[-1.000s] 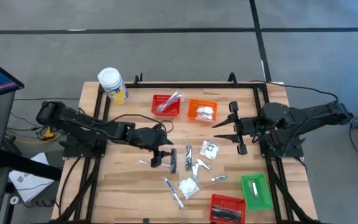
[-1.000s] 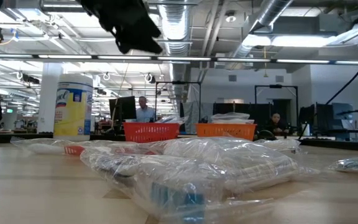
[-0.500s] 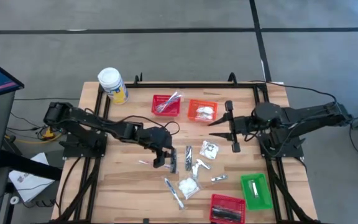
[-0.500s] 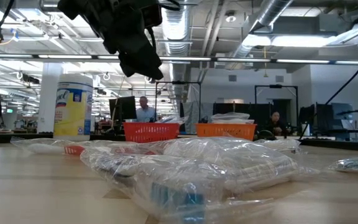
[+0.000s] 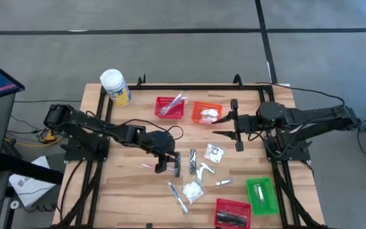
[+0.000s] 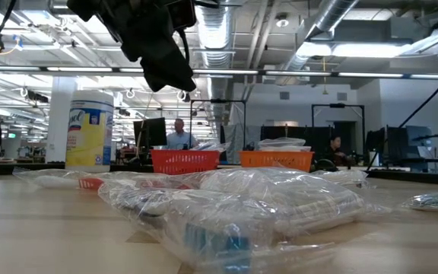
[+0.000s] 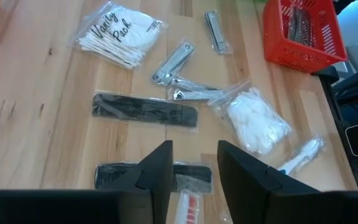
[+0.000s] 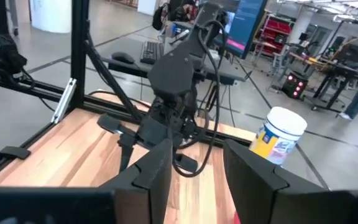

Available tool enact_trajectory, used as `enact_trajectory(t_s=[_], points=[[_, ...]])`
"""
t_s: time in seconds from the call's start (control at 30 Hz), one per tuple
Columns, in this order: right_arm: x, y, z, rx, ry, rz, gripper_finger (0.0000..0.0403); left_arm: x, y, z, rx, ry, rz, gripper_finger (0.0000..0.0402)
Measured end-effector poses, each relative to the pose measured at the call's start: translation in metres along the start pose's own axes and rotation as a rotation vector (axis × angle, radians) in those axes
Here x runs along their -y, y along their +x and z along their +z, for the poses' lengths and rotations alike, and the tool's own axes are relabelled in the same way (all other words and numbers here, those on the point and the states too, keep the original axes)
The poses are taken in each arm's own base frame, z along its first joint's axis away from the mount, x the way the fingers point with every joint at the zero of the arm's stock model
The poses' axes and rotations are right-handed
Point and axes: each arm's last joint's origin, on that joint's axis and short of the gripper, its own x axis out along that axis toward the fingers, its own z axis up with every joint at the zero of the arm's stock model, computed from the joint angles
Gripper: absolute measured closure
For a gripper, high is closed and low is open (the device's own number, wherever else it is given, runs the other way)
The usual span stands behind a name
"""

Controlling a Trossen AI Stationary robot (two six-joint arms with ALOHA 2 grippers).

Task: Pick & Place Travel size toiletries
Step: Put the silver nail cutter into the green bin

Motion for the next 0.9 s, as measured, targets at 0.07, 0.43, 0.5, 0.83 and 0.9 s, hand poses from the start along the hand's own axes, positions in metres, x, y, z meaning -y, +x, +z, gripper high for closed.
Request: enact_trajectory(t_s=[0.07,0.43,0.5,0.83,0.9], points=[[0.001,0.003,-0.003,-0.026,0.020,-0.003,0.0264,0.000,0.000,0.001,0.012,0.000,0.012,0.0285],[0.022,0.010,-0.010,-0.060,0.128,-0.096,0.0270,-0.002,0.028,0.020,0.268,0.218,0.025,0.0290],[0.024,0.005,-0.009,-0.057,0.140,-0.105,0.0270,-0.005,0.042,0.018,0.287,0.228,0.025,0.0289],[0.023,-0.008,-0.004,-0.046,0.164,-0.104,0.0270,-0.015,0.107,0.022,0.257,0.269,0.011,0.0289],[0.023,-0.008,-0.005,-0.056,0.165,-0.102,0.0269,-0.014,0.116,0.024,0.252,0.276,0.000,0.0288]])
